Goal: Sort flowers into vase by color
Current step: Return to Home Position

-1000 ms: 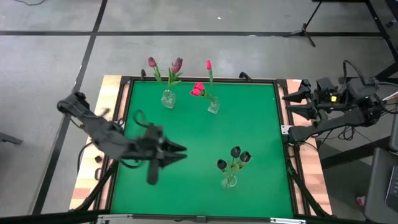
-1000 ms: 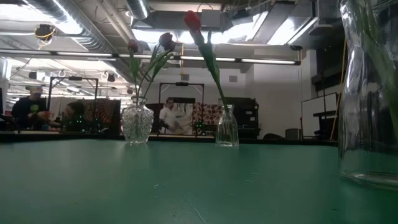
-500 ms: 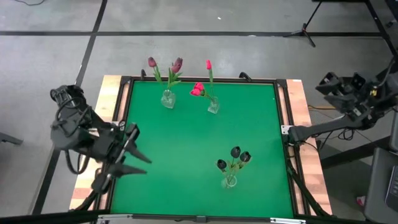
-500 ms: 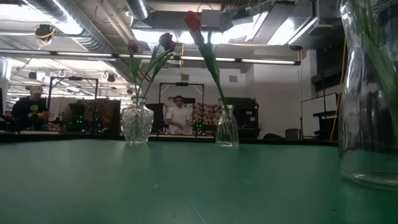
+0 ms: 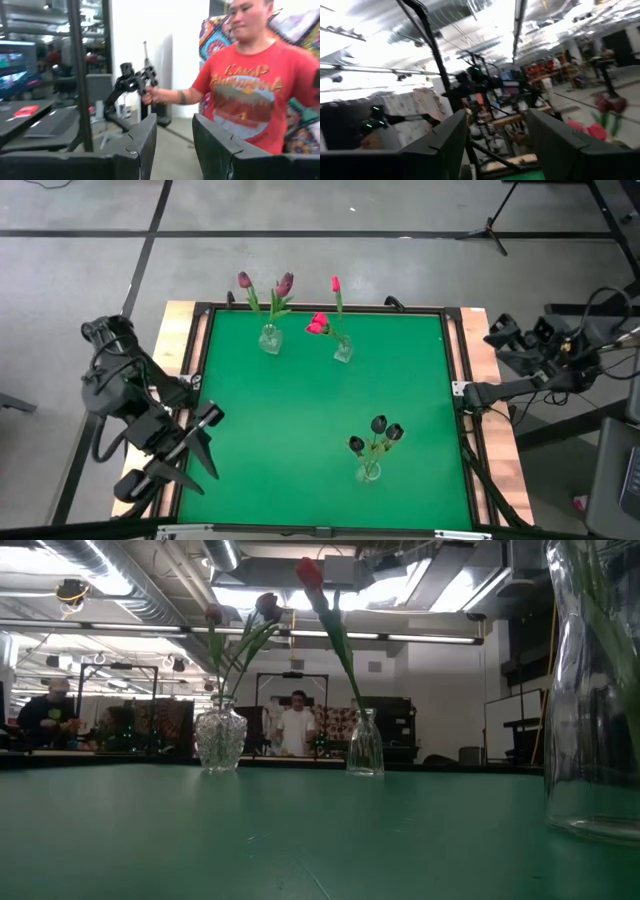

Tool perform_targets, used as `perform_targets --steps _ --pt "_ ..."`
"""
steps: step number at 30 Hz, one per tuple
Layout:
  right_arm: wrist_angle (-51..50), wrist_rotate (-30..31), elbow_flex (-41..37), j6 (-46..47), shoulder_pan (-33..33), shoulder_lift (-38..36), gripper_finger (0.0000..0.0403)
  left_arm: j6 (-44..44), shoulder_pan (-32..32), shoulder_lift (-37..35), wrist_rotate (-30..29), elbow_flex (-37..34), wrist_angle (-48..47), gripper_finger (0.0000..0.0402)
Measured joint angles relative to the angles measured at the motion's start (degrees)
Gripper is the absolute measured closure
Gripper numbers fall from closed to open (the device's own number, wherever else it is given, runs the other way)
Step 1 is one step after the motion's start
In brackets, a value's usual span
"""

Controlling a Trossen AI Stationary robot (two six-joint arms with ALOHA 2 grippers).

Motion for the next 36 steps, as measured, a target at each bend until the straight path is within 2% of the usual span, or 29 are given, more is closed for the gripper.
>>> perform_targets --steps 9,13,23,29,36 --pt "8.2 -1.4 -9.1 2.0 0.0 -6.0 0.0194 -3.4 0.0 -9.9 2.4 -25.9 27.6 0.0279" --pt "8.9 0.0 -10.5 2.0 0.0 -7.2 0.0194 -4.8 -0.2 -14.7 6.7 -36.4 40.4 0.0279" --pt "9.9 1.5 -11.3 2.5 0.0 -7.6 0.0194 -8.7 -0.1 -25.7 6.4 -60.0 67.2 0.0279" --pt "10.6 2.0 -11.3 2.8 0.0 -10.1 0.0194 -11.7 -0.1 -36.3 6.0 -67.4 72.0 0.0279" --pt "10.6 3.1 -11.3 2.8 0.0 -12.5 0.0194 -10.2 -0.1 -55.6 6.0 -67.5 58.3 0.0279"
